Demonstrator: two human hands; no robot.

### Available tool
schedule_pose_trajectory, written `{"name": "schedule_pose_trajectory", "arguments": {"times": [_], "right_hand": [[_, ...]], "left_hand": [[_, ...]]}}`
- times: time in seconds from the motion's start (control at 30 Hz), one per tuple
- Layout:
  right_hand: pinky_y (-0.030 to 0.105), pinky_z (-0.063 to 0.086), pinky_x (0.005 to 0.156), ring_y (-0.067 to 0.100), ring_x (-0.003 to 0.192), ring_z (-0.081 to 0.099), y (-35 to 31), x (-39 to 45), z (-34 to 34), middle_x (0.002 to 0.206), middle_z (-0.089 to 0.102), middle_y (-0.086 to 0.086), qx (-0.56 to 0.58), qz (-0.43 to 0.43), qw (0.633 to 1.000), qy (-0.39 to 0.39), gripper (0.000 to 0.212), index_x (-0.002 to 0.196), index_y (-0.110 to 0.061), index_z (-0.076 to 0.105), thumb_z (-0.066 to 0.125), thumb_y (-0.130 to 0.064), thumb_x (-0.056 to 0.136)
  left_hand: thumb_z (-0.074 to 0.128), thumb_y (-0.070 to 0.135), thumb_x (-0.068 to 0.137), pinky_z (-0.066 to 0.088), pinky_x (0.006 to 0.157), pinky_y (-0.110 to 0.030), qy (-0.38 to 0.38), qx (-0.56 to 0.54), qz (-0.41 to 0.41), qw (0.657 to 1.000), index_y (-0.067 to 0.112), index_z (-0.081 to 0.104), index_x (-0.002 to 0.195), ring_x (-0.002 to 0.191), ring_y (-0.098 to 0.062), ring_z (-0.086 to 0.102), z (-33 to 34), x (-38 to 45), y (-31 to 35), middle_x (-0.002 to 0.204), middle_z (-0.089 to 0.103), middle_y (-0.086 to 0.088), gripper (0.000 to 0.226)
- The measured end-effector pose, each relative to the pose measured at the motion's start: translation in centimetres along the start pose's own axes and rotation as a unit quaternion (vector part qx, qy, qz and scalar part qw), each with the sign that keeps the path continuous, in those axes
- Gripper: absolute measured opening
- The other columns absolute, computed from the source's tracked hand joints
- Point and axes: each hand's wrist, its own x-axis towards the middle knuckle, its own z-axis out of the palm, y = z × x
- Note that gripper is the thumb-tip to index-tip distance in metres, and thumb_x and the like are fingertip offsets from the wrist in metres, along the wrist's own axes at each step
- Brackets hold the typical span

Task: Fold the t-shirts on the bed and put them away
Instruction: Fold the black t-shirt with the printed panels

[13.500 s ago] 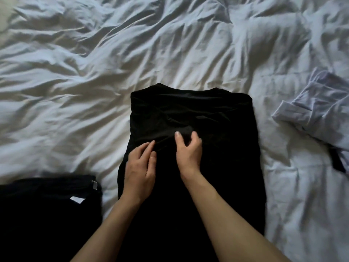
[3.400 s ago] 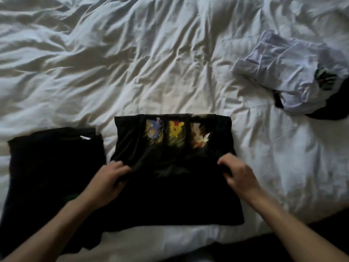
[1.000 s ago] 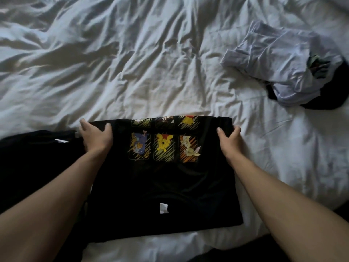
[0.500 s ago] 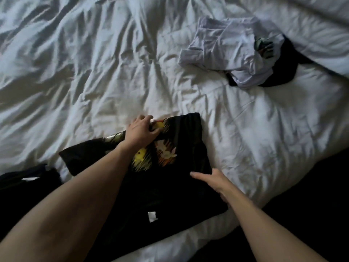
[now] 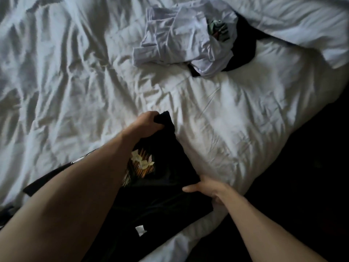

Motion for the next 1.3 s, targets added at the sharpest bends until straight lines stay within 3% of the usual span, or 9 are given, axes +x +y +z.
{"name": "schedule_pose_trajectory", "arguments": {"times": [0.1, 0.2, 0.37, 0.53, 0.7, 0.83, 1.0, 1.17, 1.3], "right_hand": [[0.027, 0.053, 0.089, 0.018, 0.102, 0.068, 0.0, -0.2, -0.7, 0.115, 0.071, 0.005, 0.079, -0.026, 0.996, 0.012, 0.043, 0.128, -0.007, 0.061, 0.071, -0.008, 0.086], [0.031, 0.060, 0.066, 0.022, 0.079, 0.073, -0.8, -1.1, -1.9, 0.094, 0.075, 0.012, 0.204, -0.038, 0.978, 0.016, 0.028, 0.117, -0.006, 0.064, 0.063, 0.000, 0.090], [0.037, 0.061, 0.067, 0.028, 0.077, 0.073, -1.9, -2.1, -4.8, 0.096, 0.074, 0.018, 0.225, -0.043, 0.973, 0.021, 0.029, 0.118, -0.004, 0.064, 0.064, -0.005, 0.089], [0.030, 0.058, 0.052, 0.022, 0.059, 0.070, -3.0, -3.2, -6.9, 0.070, 0.073, 0.011, 0.237, -0.033, 0.970, 0.054, 0.008, 0.095, -0.006, 0.064, 0.066, -0.004, 0.088], [0.036, 0.055, 0.093, 0.019, 0.098, 0.072, -1.4, -2.1, -5.5, 0.105, 0.075, 0.004, 0.211, -0.036, 0.976, 0.027, 0.070, 0.123, -0.012, 0.064, 0.086, -0.032, 0.061], [0.022, 0.054, 0.087, 0.011, 0.098, 0.069, -1.5, -1.8, -5.0, 0.107, 0.073, -0.001, 0.139, -0.053, 0.988, 0.032, 0.048, 0.119, -0.015, 0.065, 0.083, -0.017, 0.075], [0.020, 0.051, 0.075, 0.009, 0.094, 0.066, -1.2, -1.5, -3.6, 0.103, 0.071, -0.004, 0.112, -0.028, 0.993, 0.025, 0.037, 0.111, -0.021, 0.066, 0.081, -0.013, 0.077], [0.023, 0.052, 0.077, 0.011, 0.091, 0.065, -0.8, -1.8, -3.5, 0.099, 0.070, -0.004, 0.175, -0.022, 0.983, 0.044, 0.028, 0.107, -0.021, 0.063, 0.073, -0.009, 0.084], [0.043, 0.055, 0.093, 0.032, 0.102, 0.069, -1.0, -2.5, -4.5, 0.108, 0.073, 0.015, 0.225, -0.001, 0.973, 0.054, 0.032, 0.116, -0.007, 0.065, 0.073, -0.008, 0.084]], "left_hand": [[0.061, 0.012, 0.089, 0.044, 0.079, -0.037, 0.015, 0.011, 0.017, 1.000, 0.000, 0.057, 0.116, 0.103, -0.034, 0.058, -0.8, 0.2, 1.9, 0.111, 0.060, -0.020, 0.030], [0.058, 0.013, 0.091, 0.040, 0.076, -0.036, 0.040, 0.015, 0.025, 0.999, -0.004, 0.054, 0.115, 0.105, -0.036, 0.057, -1.7, 1.0, 3.5, 0.114, 0.059, -0.022, 0.030], [0.056, 0.019, 0.094, 0.033, 0.072, -0.031, 0.048, 0.023, 0.030, 0.998, -0.002, 0.053, 0.113, 0.105, -0.036, 0.056, -2.1, 2.0, 5.6, 0.114, 0.059, -0.022, 0.029], [0.056, 0.024, 0.095, 0.035, 0.073, -0.031, 0.028, 0.036, 0.028, 0.999, 0.001, 0.052, 0.118, 0.106, -0.036, 0.057, -2.2, 2.7, 7.0, 0.117, 0.059, -0.023, 0.033], [0.073, 0.051, 0.082, 0.041, 0.076, -0.029, -0.041, 0.025, -0.014, 0.999, 0.014, 0.055, 0.117, 0.097, -0.023, 0.056, -1.3, 3.5, 6.4, 0.108, 0.059, -0.006, 0.055], [0.084, 0.043, 0.072, 0.052, 0.074, -0.033, -0.075, 0.027, -0.036, 0.996, 0.012, 0.064, 0.103, 0.088, -0.023, 0.064, -0.3, 4.0, 5.5, 0.101, 0.068, -0.008, 0.048], [0.077, 0.020, 0.082, 0.055, 0.093, -0.045, -0.118, -0.005, -0.021, 0.993, 0.004, 0.066, 0.114, 0.098, -0.031, 0.068, 0.1, 3.9, 6.1, 0.107, 0.070, -0.018, 0.038], [0.071, 0.017, 0.088, 0.052, 0.096, -0.048, -0.119, -0.042, 0.001, 0.992, 0.004, 0.062, 0.122, 0.103, -0.033, 0.066, 0.3, 3.6, 5.8, 0.111, 0.068, -0.018, 0.037], [0.069, 0.016, 0.089, 0.051, 0.097, -0.049, -0.125, -0.048, 0.008, 0.991, 0.005, 0.061, 0.124, 0.106, -0.034, 0.065, -0.2, 3.1, 6.4, 0.114, 0.067, -0.019, 0.037]]}}
